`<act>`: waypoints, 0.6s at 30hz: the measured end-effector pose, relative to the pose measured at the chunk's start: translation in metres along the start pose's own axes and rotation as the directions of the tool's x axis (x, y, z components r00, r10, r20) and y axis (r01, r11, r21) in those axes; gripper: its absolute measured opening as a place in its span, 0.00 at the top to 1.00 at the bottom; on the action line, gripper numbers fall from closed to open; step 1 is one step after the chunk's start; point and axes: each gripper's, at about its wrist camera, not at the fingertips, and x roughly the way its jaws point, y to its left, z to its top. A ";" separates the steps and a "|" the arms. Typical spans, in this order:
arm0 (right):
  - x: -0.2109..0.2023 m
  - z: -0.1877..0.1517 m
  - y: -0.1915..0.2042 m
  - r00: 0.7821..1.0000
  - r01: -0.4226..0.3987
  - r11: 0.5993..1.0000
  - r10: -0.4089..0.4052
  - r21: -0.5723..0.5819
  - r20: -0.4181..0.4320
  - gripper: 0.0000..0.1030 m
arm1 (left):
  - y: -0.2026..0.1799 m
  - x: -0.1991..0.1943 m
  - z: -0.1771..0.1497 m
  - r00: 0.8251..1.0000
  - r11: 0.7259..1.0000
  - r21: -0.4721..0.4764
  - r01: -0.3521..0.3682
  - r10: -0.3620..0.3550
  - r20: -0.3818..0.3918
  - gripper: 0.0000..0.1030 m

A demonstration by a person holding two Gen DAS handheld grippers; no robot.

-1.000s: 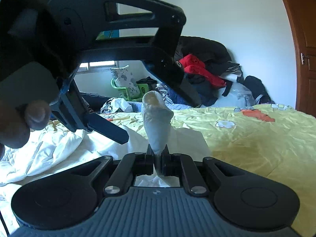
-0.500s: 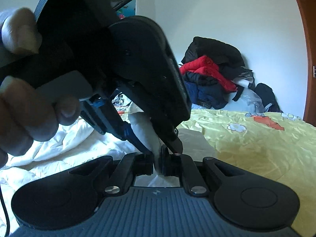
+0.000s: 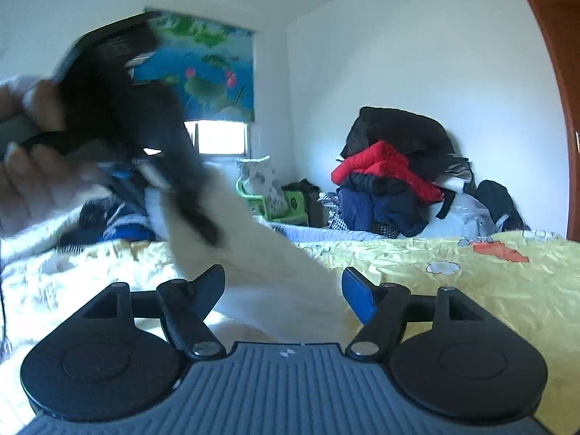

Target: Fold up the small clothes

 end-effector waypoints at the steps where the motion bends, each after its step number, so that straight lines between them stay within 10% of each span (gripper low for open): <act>1: 0.000 0.000 -0.002 1.000 0.000 1.000 0.000 0.014 -0.005 0.27 | 0.013 -0.010 0.003 1.000 1.000 -0.014 -0.020 0.020 0.019 0.92; 8: 0.007 -0.003 -0.004 0.999 -0.024 0.999 0.025 0.030 -0.045 0.27 | 0.107 -0.044 0.006 0.980 0.972 -0.142 -0.187 0.195 0.047 0.92; 18: 0.013 -0.006 0.001 0.995 -0.050 0.999 0.050 0.007 -0.082 0.26 | 0.215 -0.025 -0.029 0.927 0.890 -0.261 -0.374 0.358 -0.111 0.92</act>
